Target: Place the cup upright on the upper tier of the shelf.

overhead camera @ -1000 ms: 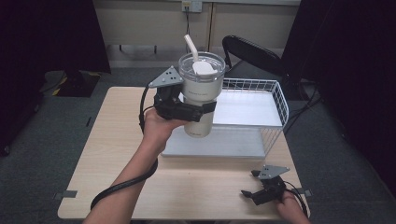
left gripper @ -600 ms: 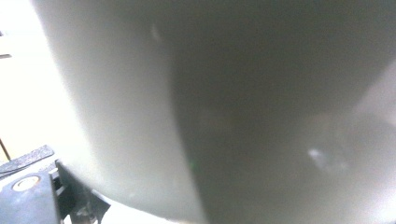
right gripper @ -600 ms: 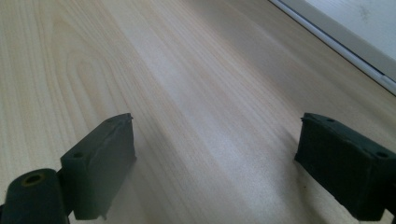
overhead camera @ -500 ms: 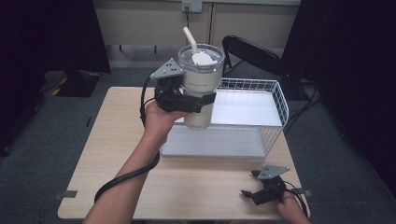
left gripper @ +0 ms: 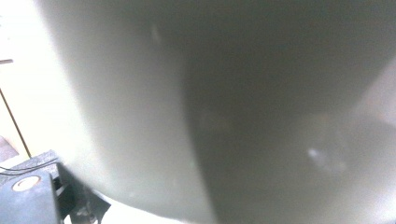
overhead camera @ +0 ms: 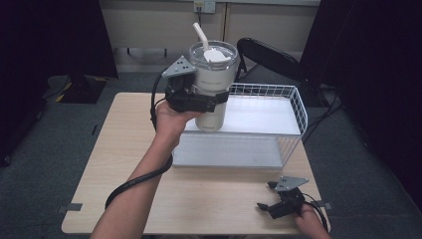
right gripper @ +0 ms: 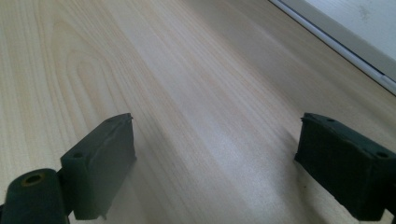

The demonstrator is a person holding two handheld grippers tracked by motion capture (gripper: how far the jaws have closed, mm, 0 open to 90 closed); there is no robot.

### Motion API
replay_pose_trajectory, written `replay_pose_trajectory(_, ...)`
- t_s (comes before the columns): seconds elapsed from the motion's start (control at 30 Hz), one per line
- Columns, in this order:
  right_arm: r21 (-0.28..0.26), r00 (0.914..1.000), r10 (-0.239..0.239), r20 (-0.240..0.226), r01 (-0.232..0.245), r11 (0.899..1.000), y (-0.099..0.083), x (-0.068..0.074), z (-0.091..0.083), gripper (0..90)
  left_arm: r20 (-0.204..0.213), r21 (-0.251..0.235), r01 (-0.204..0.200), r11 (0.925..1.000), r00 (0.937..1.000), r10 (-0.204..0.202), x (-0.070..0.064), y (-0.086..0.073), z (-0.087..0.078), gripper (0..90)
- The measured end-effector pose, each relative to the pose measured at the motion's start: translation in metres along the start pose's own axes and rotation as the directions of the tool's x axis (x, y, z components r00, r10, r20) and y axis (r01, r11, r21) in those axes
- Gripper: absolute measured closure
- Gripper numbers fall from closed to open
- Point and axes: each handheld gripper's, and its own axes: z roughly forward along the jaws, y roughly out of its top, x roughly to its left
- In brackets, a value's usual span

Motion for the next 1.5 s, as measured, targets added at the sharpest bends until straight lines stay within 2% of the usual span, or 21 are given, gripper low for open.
replay_pose_trajectory(0.27,0.0,1.0,0.0,0.0,0.0,1.0,0.0,0.0,0.0,10.6,-0.023,-0.006,-0.007,1.0,0.9997,0.007,0.004,0.003,0.008,9.5)
replay_pose_trajectory(0.67,0.0,1.0,0.0,0.0,0.0,1.0,0.0,0.0,0.0,10.6,-0.03,-0.012,-0.009,0.9999,0.9995,0.009,0.008,0.004,0.019,9.5)
replay_pose_trajectory(0.97,0.0,1.0,0.0,0.0,0.0,1.0,0.0,0.0,0.0,10.6,-0.046,-0.004,0.004,1.0,0.9989,-0.004,0.012,0.002,0.027,9.5)
replay_pose_trajectory(1.3,0.0,1.0,0.0,0.0,0.0,1.0,0.0,0.0,0.0,10.6,-0.06,0.003,-0.009,1.0,0.9981,0.009,0.014,0.004,0.036,9.5)
replay_pose_trajectory(1.5,0.0,1.0,0.0,-0.001,0.0,1.0,0.0,0.0,0.0,10.6,-0.073,-0.007,0.001,1.0,0.9973,-0.002,0.015,0.002,0.043,9.5)
